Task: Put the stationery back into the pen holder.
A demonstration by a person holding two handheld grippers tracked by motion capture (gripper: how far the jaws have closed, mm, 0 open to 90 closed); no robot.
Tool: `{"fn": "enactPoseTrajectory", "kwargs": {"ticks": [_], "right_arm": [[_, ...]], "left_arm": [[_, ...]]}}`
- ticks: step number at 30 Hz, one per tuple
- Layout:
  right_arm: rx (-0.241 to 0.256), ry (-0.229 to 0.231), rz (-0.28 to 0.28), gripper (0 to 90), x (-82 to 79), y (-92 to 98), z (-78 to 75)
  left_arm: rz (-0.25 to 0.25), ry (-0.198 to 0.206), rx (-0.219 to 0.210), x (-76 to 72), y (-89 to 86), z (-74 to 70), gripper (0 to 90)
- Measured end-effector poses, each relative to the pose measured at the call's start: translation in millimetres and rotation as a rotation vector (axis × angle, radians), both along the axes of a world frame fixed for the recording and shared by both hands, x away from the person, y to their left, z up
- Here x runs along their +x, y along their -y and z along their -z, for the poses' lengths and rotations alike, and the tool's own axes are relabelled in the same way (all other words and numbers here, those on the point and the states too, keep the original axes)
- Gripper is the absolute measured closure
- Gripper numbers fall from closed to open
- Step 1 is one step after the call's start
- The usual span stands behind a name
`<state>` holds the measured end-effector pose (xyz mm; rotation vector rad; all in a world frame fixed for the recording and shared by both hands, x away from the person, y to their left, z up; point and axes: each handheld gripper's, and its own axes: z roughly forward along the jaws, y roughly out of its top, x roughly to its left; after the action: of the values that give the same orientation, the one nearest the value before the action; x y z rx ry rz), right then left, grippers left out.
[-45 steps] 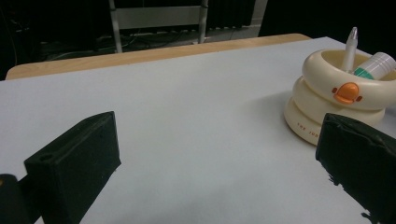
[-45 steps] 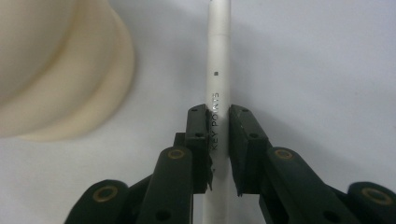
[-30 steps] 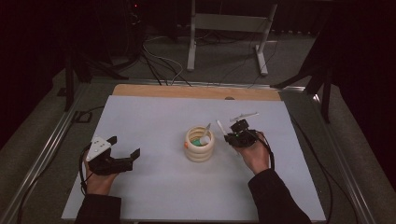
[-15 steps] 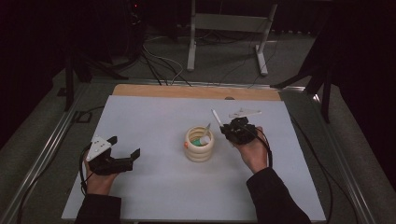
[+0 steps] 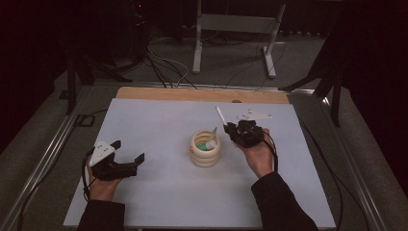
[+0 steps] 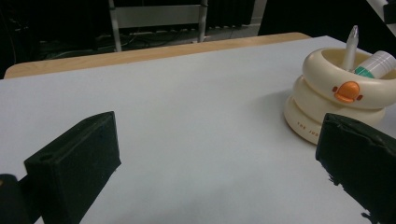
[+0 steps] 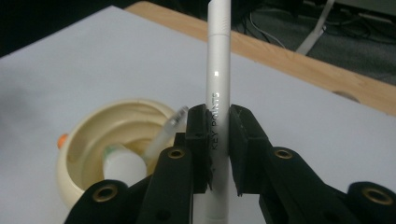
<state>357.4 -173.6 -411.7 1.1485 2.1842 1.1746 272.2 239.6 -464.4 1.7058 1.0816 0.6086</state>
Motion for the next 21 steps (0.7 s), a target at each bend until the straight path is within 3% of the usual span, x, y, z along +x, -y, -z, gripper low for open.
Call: {"fn": "enactPoseTrajectory", "kwargs": {"ticks": [21], "right_arm": [[0.090, 0.094, -0.062, 79.6, 2.5, -24.8, -1.0]], "left_arm": [[0.000, 0.003, -0.004, -0.3, -0.8, -0.8, 0.2]]}}
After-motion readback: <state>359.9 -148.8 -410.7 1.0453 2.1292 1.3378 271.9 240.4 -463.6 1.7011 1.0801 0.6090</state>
